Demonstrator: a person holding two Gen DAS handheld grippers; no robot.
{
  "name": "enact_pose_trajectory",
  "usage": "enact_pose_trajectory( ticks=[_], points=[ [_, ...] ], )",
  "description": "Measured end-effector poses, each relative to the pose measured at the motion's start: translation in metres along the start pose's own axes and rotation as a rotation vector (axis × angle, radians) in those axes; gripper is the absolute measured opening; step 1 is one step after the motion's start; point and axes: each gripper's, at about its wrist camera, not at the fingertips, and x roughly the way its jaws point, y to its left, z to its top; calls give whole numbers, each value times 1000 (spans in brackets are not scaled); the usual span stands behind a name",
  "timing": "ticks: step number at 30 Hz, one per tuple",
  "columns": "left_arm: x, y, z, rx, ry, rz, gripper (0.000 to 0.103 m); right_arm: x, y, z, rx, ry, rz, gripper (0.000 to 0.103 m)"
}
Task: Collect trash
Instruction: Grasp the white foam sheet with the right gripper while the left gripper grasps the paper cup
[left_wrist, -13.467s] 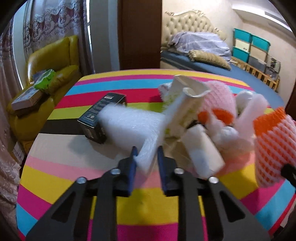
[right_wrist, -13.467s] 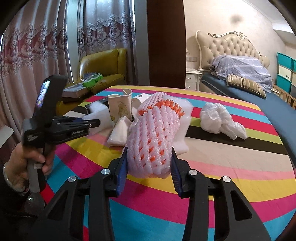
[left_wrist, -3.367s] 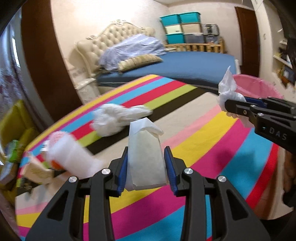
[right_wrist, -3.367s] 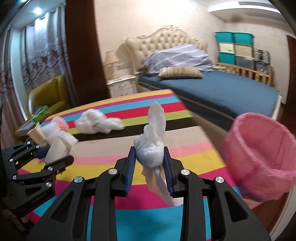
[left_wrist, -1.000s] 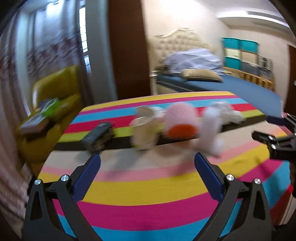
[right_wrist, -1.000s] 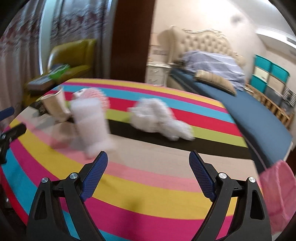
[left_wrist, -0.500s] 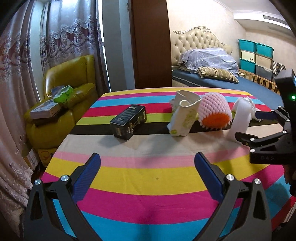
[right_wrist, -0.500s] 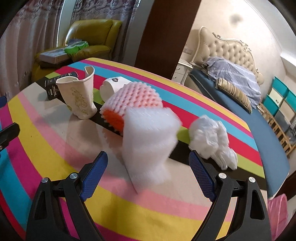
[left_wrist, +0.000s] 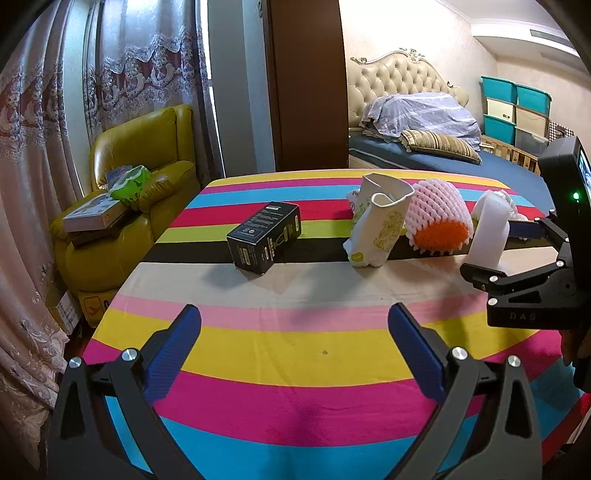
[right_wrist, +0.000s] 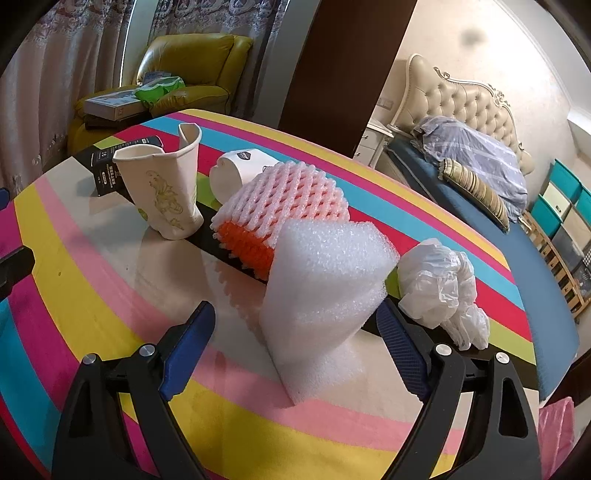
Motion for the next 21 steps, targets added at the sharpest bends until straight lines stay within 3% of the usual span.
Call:
enact_pose_trajectory(
  ticks=[6,13,21],
  points=[
    [2,-2,-1,1,6,0,98,1,-2,0,6,-4,-2,78],
    [7,-9,2,18,8,-9,98,-3,-11,1,32,-33,-27,57],
    [31,-27,27,30,56,-47,98,-9,-18,1,61,-71,1,53]
  ],
)
